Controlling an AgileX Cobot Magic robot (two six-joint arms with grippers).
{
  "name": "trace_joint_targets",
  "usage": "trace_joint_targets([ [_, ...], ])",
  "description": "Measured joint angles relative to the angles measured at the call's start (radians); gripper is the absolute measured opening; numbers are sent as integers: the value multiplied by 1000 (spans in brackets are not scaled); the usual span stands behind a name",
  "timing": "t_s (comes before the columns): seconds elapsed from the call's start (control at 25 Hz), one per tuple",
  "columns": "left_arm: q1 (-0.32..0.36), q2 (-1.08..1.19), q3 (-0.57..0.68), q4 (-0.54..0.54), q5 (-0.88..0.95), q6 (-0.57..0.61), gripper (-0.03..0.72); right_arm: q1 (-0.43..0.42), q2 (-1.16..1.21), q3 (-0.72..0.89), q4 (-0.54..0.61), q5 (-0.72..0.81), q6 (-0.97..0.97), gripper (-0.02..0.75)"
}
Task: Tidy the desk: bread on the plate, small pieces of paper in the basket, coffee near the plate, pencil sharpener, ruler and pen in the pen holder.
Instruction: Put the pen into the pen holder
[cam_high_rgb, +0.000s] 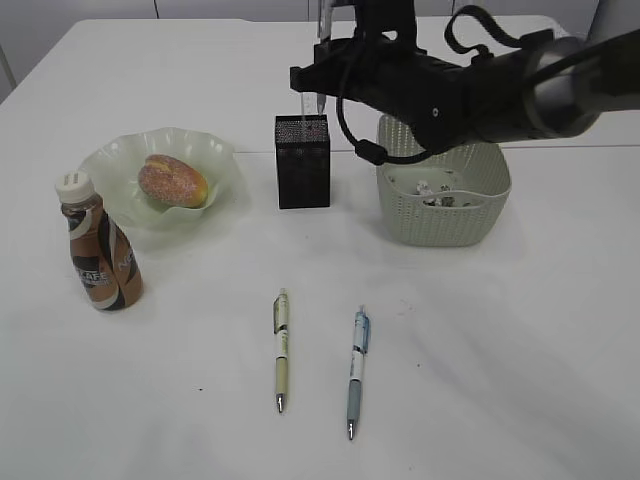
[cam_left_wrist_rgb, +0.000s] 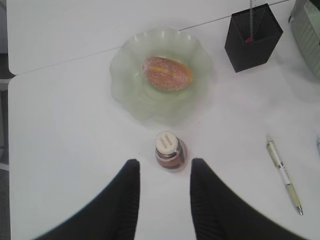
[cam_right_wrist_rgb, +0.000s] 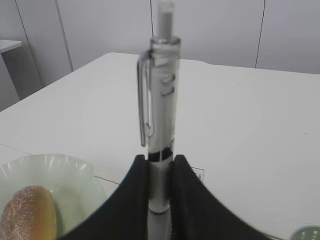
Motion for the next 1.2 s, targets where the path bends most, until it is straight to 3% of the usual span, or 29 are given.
trace_joint_targets([
  [0.52, 0, 0, 0, 8, 0, 0, 243, 0, 200, -229, 0, 72, 3, 60],
  [0.92, 0, -2, 0, 16, 0, 0, 243, 0, 245, -245, 0, 91, 3, 60],
  [1.2, 0, -2, 0, 19, 0, 0, 243, 0, 257, -294, 8, 138, 5, 155],
])
